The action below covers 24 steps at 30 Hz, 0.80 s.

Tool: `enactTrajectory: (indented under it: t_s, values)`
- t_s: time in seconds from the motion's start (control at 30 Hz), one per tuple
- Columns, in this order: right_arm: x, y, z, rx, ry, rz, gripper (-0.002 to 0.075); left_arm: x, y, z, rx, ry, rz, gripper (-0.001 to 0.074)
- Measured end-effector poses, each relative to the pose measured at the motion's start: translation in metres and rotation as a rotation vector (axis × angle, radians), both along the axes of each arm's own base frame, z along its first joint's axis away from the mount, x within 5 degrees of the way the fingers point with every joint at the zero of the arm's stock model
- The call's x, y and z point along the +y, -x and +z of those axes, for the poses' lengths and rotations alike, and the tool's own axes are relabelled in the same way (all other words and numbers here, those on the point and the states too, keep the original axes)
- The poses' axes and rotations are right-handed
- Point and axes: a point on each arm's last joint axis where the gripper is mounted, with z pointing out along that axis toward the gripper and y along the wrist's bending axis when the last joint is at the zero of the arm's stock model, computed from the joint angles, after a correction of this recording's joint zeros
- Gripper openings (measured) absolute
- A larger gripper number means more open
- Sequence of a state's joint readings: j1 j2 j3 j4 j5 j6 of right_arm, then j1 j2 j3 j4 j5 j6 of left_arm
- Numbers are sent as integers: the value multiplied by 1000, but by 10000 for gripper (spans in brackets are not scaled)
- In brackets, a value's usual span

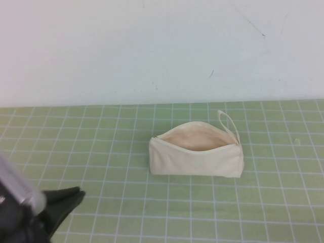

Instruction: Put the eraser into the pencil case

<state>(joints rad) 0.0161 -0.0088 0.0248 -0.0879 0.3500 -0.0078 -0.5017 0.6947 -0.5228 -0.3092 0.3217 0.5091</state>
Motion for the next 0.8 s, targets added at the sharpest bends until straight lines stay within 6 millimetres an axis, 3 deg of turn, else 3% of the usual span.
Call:
enactTrajectory:
  t_s: [0.23, 0.4, 0.8]
  values:
    - [0, 0, 0, 0, 0, 0, -1, 30, 30, -41, -215, 160, 146, 0]
    - [0, 0, 0, 0, 0, 0, -1, 52, 48, -64, -277, 251, 306, 0]
    - [0, 0, 0, 0, 0, 0, -1, 76, 66, -106, -172, 251, 655, 0]
